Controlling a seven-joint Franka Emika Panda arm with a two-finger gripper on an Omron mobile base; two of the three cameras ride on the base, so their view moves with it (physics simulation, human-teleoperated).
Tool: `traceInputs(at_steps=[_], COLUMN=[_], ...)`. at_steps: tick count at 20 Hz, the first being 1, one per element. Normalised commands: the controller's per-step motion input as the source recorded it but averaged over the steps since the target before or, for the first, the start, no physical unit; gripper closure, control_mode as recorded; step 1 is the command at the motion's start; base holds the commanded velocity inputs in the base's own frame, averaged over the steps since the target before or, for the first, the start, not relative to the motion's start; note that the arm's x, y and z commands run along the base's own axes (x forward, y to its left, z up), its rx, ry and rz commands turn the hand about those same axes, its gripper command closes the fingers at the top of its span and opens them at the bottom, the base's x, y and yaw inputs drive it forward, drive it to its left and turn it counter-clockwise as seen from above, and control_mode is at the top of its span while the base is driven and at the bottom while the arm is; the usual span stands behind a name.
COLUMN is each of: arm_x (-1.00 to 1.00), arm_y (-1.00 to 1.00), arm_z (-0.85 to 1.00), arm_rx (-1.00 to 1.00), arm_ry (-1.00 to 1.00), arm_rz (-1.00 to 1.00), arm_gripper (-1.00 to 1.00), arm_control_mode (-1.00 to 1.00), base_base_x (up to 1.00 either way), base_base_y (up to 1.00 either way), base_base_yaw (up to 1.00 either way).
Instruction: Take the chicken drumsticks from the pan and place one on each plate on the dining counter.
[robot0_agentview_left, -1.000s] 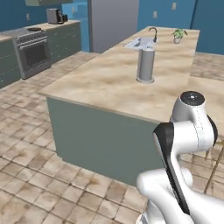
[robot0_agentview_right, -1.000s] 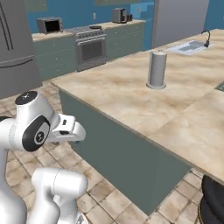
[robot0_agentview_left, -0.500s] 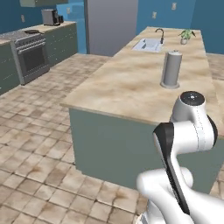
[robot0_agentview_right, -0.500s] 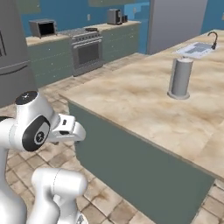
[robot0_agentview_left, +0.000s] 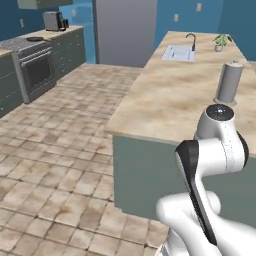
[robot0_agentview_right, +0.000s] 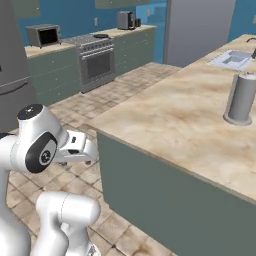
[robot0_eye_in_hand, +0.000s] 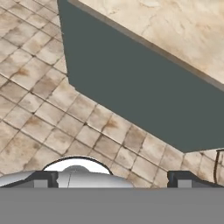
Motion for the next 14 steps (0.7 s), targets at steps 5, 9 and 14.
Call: traceInputs(at_steps=[5,9,14], arm_x=[0.0,0.0,0.0], arm_y=[0.0,0.0,0.0], arm_z=[0.0,0.0,0.0], arm_rx=[0.0,0.0,0.0], arm_ry=[0.0,0.0,0.0], arm_rz=[0.0,0.0,0.0], arm_gripper=[-1.0,-1.0,-1.0], arm_control_mode=[1.0,1.0,1.0], base_base_x=[0.78,0.79,0.8], base_base_y=[1.0,1.0,1.0], base_base_yaw=[-0.19,-0.19,-0.18])
